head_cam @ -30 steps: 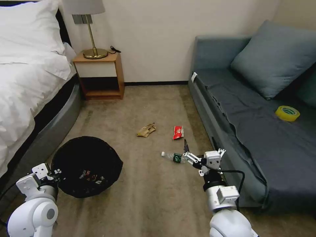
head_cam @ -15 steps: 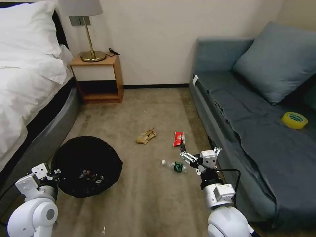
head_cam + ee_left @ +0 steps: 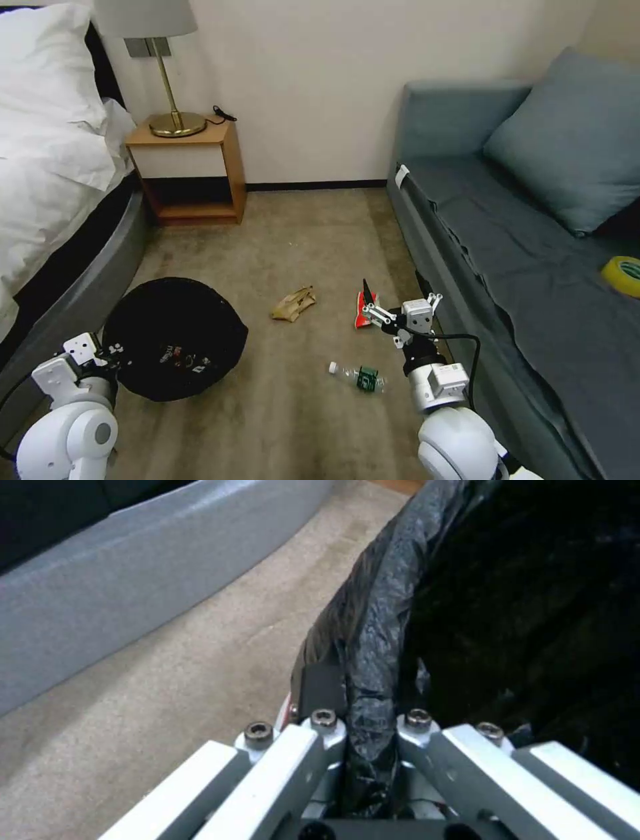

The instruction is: Pick up the trash bin, then pick up the garbage on the floor and place it into the trash bin.

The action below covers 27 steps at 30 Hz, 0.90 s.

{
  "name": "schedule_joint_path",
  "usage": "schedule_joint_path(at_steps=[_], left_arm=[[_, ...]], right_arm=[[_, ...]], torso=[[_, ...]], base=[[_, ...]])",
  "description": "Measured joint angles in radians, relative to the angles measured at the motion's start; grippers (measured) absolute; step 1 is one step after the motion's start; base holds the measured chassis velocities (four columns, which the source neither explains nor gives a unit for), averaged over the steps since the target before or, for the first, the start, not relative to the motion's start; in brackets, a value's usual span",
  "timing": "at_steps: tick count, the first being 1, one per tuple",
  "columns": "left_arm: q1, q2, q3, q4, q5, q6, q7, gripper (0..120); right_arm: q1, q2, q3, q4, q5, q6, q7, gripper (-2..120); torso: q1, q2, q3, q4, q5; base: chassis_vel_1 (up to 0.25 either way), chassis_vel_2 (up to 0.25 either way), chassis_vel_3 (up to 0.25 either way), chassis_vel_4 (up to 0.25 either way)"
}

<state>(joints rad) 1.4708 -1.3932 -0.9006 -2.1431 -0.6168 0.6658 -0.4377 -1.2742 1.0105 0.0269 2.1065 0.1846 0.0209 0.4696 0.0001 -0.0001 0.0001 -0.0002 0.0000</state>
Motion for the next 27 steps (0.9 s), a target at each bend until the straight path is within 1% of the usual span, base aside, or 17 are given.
schedule_joint_path(at_steps=[3, 4, 7, 9, 10, 12, 14, 15, 16, 17, 19, 20, 21, 22, 23, 26, 27], left_arm=[[-0.001, 0.000, -0.001, 0.006, 0.000, -0.002, 0.001, 3], [-0.001, 0.000, -0.001, 0.006, 0.000, -0.002, 0.001, 3], [-0.002, 0.000, -0.001, 0.011, 0.001, -0.003, 0.002, 3], [-0.003, -0.004, -0.002, 0.012, 0.001, -0.003, 0.003, 3], [-0.003, -0.004, -0.002, 0.012, 0.001, -0.003, 0.003, 3], [-0.002, -0.009, -0.002, 0.012, 0.005, -0.005, 0.003, 3], [0.003, -0.016, -0.002, 0.011, 0.010, -0.007, 0.004, 3], [0.004, -0.019, -0.003, 0.010, 0.010, -0.007, 0.004, 3], [0.004, -0.019, -0.003, 0.010, 0.010, -0.007, 0.004, 3], [0.006, -0.021, -0.005, 0.008, 0.011, -0.007, 0.004, 3], [0.009, -0.022, -0.010, 0.005, 0.012, -0.009, 0.005, 3], [0.010, -0.022, -0.011, 0.004, 0.012, -0.009, 0.006, 3], [0.010, -0.022, -0.011, 0.004, 0.012, -0.009, 0.006, 3], [0.010, -0.022, -0.014, 0.004, 0.012, -0.009, 0.007, 3], [0.010, -0.022, -0.015, 0.004, 0.012, -0.010, 0.007, 3], [0.010, -0.025, -0.015, 0.006, 0.015, -0.011, 0.008, 3], [0.010, -0.025, -0.015, 0.006, 0.015, -0.011, 0.008, 3]], right_arm=[[0.100, -0.042, -0.032, -0.090, 0.014, 0.012, -0.054, 100], [0.100, -0.042, -0.032, -0.090, 0.014, 0.012, -0.054, 100], [0.248, -0.103, -0.139, -0.208, 0.064, 0.020, -0.137, 100], [0.360, -0.136, -0.243, -0.276, 0.139, 0.011, -0.199, 100], [0.360, -0.136, -0.243, -0.276, 0.139, 0.011, -0.199, 100], [0.475, -0.158, -0.356, -0.337, 0.235, -0.031, -0.219, 100], [0.597, -0.176, -0.476, -0.382, 0.335, -0.119, -0.240, 100], [0.630, -0.179, -0.515, -0.392, 0.379, -0.154, -0.247, 100], [0.630, -0.179, -0.515, -0.392, 0.379, -0.154, -0.247, 100], [0.661, -0.184, -0.546, -0.394, 0.436, -0.205, -0.263, 100], [0.707, -0.191, -0.584, -0.394, 0.550, -0.350, -0.296, 100], [0.726, -0.195, -0.604, -0.400, 0.593, -0.401, -0.325, 100], [0.726, -0.195, -0.604, -0.400, 0.593, -0.401, -0.325, 100], [0.752, -0.201, -0.634, -0.422, 0.609, -0.444, -0.366, 100], [0.774, -0.204, -0.664, -0.446, 0.602, -0.460, -0.394, 100], [0.829, -0.204, -0.752, -0.539, 0.584, -0.489, -0.482, 100], [0.829, -0.204, -0.752, -0.539, 0.584, -0.489, -0.482, 100]], torso=[[0.000, 0.000, 0.000, 0.0001, 0.0000], [0.000, 0.000, 0.000, 0.0001, 0.0000], [0.000, 0.000, 0.000, 0.0003, 0.0000], [0.000, 0.000, 0.000, 0.0004, 0.0002], [0.000, 0.000, 0.000, 0.0004, 0.0002], [0.000, 0.000, 0.000, 0.0001, 0.0002], [0.000, 0.000, 0.000, 0.0005, -0.0003], [0.000, 0.000, 0.000, 0.0006, -0.0003], [0.000, 0.000, 0.000, 0.0006, -0.0003], [0.000, 0.000, 0.000, 0.0004, 0.0003], [0.000, 0.000, 0.000, 0.0003, -0.0002], [0.000, 0.000, 0.000, 0.0002, 0.0000], [0.000, 0.000, 0.000, 0.0002, 0.0000], [0.000, 0.000, 0.000, 0.0003, 0.0001], [0.000, 0.000, 0.000, 0.0002, -0.0001], [0.000, 0.000, 0.000, 0.0001, 0.0002], [0.000, 0.000, 0.000, 0.0001, 0.0002]], base=[[0.000, 0.000, 0.000, 0.000], [0.000, 0.000, 0.000, 0.000], [0.000, 0.000, 0.000, 0.000], [0.000, 0.000, 0.000, 0.000], [0.000, 0.000, 0.000, 0.000], [0.000, 0.000, 0.000, 0.000], [0.000, 0.000, 0.000, 0.000], [0.000, 0.000, 0.000, 0.000], [0.000, 0.000, 0.000, 0.000], [0.000, 0.000, 0.000, 0.000], [0.000, 0.000, 0.000, 0.000], [0.000, 0.000, 0.000, 0.000], [0.000, 0.000, 0.000, 0.000], [0.000, 0.000, 0.000, 0.000], [0.000, 0.000, 0.000, 0.000], [0.000, 0.000, 0.000, 0.000], [0.000, 0.000, 0.000, 0.000]])
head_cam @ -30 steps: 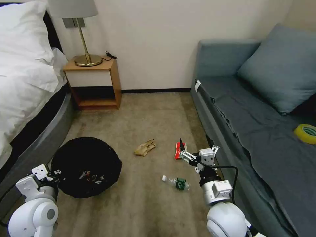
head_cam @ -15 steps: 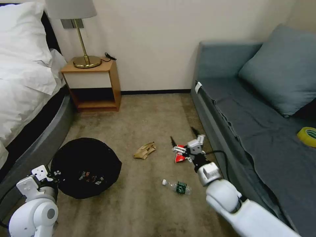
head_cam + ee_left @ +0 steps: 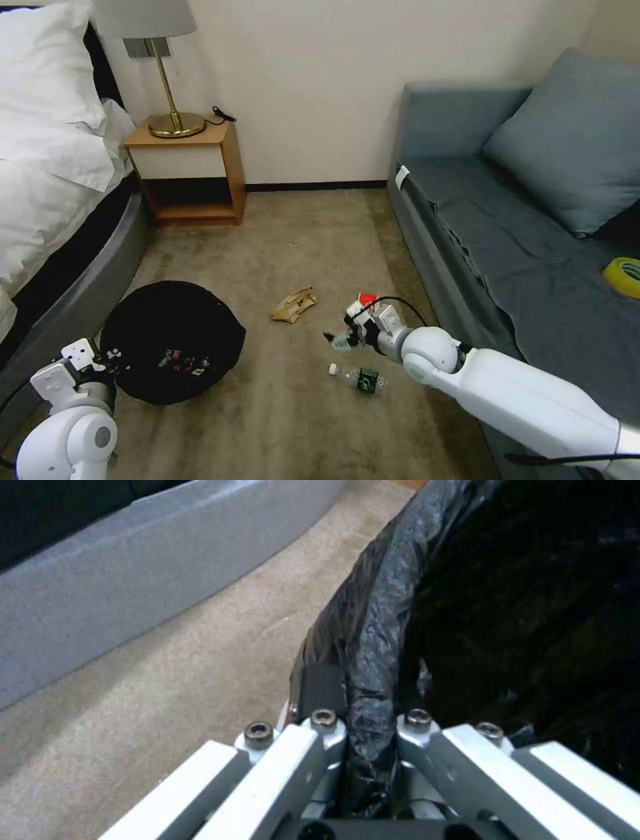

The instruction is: Pick up the trash bin, then pick up the garbage on the floor and place it into the trash bin.

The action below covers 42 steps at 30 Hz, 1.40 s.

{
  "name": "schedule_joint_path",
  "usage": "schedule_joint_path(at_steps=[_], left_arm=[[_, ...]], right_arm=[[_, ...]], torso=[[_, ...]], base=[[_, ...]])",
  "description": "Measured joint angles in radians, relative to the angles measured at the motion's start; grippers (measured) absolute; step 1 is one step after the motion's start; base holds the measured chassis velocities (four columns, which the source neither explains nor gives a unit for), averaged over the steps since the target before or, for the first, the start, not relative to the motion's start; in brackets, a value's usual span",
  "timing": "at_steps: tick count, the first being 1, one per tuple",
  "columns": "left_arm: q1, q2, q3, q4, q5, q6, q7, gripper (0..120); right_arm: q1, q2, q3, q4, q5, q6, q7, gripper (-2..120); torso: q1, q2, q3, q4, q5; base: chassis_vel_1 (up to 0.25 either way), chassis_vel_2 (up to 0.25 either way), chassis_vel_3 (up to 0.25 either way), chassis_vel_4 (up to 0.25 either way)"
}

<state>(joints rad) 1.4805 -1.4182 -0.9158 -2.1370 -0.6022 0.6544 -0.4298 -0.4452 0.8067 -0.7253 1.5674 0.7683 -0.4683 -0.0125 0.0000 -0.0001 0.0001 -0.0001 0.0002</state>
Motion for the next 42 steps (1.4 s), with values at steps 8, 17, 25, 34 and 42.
schedule_joint_path(at_steps=[8, 17, 25, 34, 42], left_arm=[[0.001, -0.006, 0.008, 0.006, 0.014, -0.002, 0.002, 3], [0.011, -0.008, 0.005, 0.006, 0.021, -0.005, 0.002, 3], [0.015, -0.007, -0.002, 0.006, 0.021, -0.008, 0.002, 3], [0.012, -0.006, 0.002, 0.013, 0.025, -0.011, 0.003, 3], [0.010, -0.005, 0.005, 0.020, 0.028, -0.014, 0.003, 3]], right_arm=[[0.083, 0.038, -0.164, -0.171, -0.144, 0.108, -0.165, 100], [0.105, 0.109, -0.250, -0.396, -0.224, 0.222, -0.193, 100], [0.067, 0.136, -0.247, -0.487, -0.251, 0.258, -0.199, 100], [0.029, 0.162, -0.226, -0.534, -0.270, 0.291, -0.194, 100], [0.014, 0.165, -0.216, -0.535, -0.272, 0.311, -0.162, 81]], torso=[[0.000, 0.000, 0.000, 0.0001, 0.0000], [0.000, 0.000, 0.000, 0.0001, -0.0001], [0.000, 0.000, 0.000, 0.0001, -0.0003], [0.000, 0.000, 0.000, 0.0001, -0.0002], [0.000, 0.000, 0.000, 0.0001, -0.0002]], base=[[0.000, 0.000, 0.000, 0.000], [0.000, 0.000, 0.000, 0.000], [0.000, 0.000, 0.000, 0.000], [0.000, 0.000, 0.000, 0.000], [0.000, 0.000, 0.000, 0.000]])
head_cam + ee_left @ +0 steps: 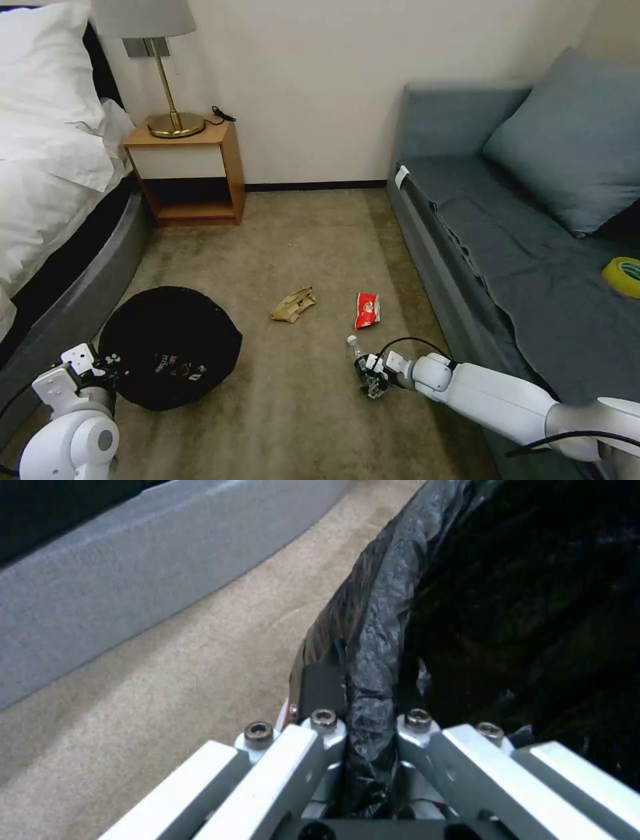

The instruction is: Pick up the trash bin, then pick up the garbage on the floor and place it into the trash bin.

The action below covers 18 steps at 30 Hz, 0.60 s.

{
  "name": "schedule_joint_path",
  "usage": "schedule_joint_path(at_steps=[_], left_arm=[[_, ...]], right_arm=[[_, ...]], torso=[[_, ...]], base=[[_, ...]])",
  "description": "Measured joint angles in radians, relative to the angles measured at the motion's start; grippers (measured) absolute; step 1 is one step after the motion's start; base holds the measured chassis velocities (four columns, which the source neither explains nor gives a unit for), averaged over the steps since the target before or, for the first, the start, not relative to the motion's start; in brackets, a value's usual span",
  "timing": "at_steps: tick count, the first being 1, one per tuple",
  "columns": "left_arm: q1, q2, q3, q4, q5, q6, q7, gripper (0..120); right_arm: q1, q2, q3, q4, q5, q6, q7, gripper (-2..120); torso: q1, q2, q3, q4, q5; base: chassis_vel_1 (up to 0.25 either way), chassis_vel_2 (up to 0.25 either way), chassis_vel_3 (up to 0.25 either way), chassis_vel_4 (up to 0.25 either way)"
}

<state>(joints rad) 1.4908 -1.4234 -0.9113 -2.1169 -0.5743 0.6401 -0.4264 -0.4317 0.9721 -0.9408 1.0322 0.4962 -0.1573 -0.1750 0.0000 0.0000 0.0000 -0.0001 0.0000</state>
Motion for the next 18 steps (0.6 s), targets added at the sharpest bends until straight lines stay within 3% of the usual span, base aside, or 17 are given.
schedule_joint_path(at_steps=[4, 5, 10, 18], left_arm=[[-0.001, 0.000, 0.001, 0.004, 0.002, -0.001, 0.001, 3], [-0.002, 0.001, 0.002, 0.005, 0.003, -0.002, 0.001, 3], [-0.006, 0.002, 0.005, 0.008, 0.004, -0.002, 0.002, 3], [-0.008, 0.001, 0.010, 0.013, 0.010, -0.005, 0.002, 3]], right_arm=[[-0.001, 0.000, 0.002, -0.003, -0.001, 0.008, 0.006, 70], [-0.002, 0.001, 0.004, -0.003, -0.002, 0.012, 0.011, 59], [-0.011, 0.003, 0.010, -0.003, -0.002, 0.020, 0.031, 43], [-0.014, 0.001, 0.019, -0.001, -0.002, 0.037, 0.046, 35]], torso=[[0.000, 0.000, 0.000, 0.0000, 0.0000], [0.000, 0.000, 0.000, 0.0000, -0.0001], [0.000, 0.000, 0.000, 0.0000, 0.0000], [0.000, 0.000, 0.000, 0.0000, 0.0000]], base=[[0.000, 0.000, 0.000, 0.000], [0.000, 0.000, 0.000, 0.000], [0.000, 0.000, 0.000, 0.000], [0.000, 0.000, 0.000, 0.000]])
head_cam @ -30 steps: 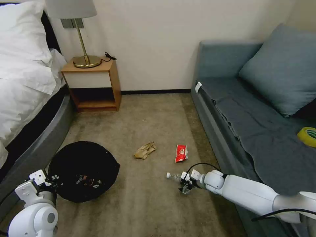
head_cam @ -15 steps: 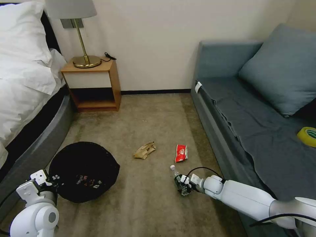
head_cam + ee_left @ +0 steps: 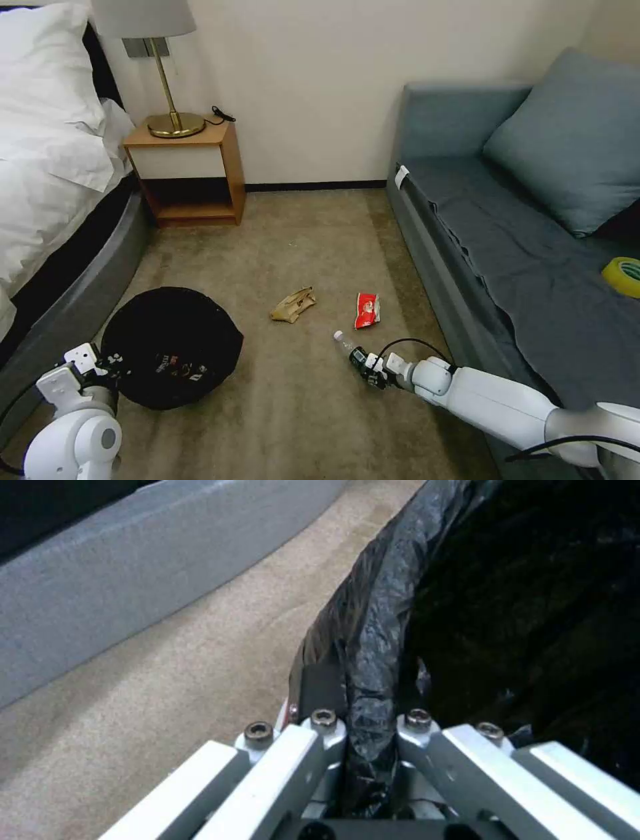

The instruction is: Pick up the trash bin, then pick up the garbage on the floor and place it into the trash bin.

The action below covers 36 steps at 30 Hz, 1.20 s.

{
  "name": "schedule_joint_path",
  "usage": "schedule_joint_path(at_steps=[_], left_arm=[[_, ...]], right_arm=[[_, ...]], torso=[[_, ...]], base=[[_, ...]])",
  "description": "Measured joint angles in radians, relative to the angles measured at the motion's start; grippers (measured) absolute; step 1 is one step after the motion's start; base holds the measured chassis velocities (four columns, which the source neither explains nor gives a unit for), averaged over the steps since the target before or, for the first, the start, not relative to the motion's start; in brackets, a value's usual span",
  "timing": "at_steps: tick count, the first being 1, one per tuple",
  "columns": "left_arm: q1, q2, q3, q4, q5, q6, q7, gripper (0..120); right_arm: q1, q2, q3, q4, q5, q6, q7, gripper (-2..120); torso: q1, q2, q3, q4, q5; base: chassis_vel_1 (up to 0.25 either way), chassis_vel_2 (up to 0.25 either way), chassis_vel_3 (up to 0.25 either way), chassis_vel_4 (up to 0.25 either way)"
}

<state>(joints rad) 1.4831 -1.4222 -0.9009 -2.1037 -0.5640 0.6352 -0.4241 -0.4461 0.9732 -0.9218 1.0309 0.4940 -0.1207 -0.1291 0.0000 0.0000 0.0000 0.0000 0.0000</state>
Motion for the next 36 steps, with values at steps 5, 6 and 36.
schedule_joint_path(at_steps=[5, 6, 36], left_arm=[[-0.002, 0.002, 0.004, 0.000, 0.001, 0.000, 0.001, 3], [-0.003, 0.002, 0.005, 0.000, 0.001, 0.000, 0.001, 3], [-0.010, -0.013, 0.072, -0.036, 0.026, 0.013, -0.007, 3]], right_arm=[[-0.002, -0.032, 0.031, 0.087, 0.031, 0.007, 0.038, 35], [-0.002, -0.043, 0.043, 0.117, 0.038, 0.009, 0.043, 35], [0.292, 0.238, -0.124, 0.666, 0.335, -0.026, 0.308, 35]], torso=[[0.000, 0.000, 0.000, -0.0001, 0.0000], [0.000, 0.000, 0.000, 0.0000, 0.0000], [0.000, 0.000, 0.000, 0.0005, -0.0003]], base=[[0.000, 0.000, 0.000, 0.000], [0.000, 0.000, 0.000, 0.000], [0.000, 0.000, 0.000, 0.000]])
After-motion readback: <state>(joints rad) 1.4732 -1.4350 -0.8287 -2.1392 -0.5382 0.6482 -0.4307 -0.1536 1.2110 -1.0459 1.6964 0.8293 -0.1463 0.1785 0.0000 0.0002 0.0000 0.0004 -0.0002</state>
